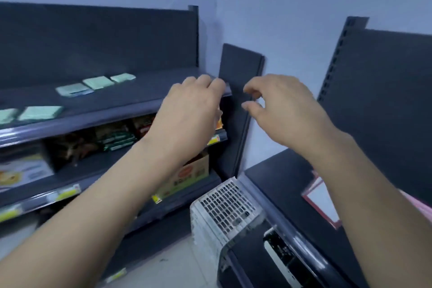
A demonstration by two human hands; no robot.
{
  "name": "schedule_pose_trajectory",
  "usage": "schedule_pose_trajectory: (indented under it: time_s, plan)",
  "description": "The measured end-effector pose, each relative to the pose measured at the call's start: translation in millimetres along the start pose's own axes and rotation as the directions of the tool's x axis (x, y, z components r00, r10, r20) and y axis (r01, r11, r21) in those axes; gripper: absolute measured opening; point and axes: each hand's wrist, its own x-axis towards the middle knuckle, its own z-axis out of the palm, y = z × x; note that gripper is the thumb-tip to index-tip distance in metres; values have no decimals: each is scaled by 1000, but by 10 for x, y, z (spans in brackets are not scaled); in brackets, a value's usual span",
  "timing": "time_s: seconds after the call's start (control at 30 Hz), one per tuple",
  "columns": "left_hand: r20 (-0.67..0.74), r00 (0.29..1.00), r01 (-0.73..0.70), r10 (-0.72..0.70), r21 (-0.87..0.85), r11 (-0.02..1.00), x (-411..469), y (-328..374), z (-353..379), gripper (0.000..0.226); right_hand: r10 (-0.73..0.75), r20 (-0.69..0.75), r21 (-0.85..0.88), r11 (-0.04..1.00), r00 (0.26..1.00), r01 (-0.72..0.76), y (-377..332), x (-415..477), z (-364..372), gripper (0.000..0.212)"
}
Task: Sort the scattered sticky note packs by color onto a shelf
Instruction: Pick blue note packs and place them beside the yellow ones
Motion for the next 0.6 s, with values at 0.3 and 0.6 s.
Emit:
schedule_pose_trajectory:
  time_s: [0.3,0.6]
  plan:
    - [-14,929,365,-370,194,910,-751,-1517,-408,19,-370,22,182,915,929,360,-1534,901,607,32]
    - [-43,740,648,-672,314,694,-1192,-2640,-505,25,-562,37,331,787,827,520,-2640,1733,1283,24]
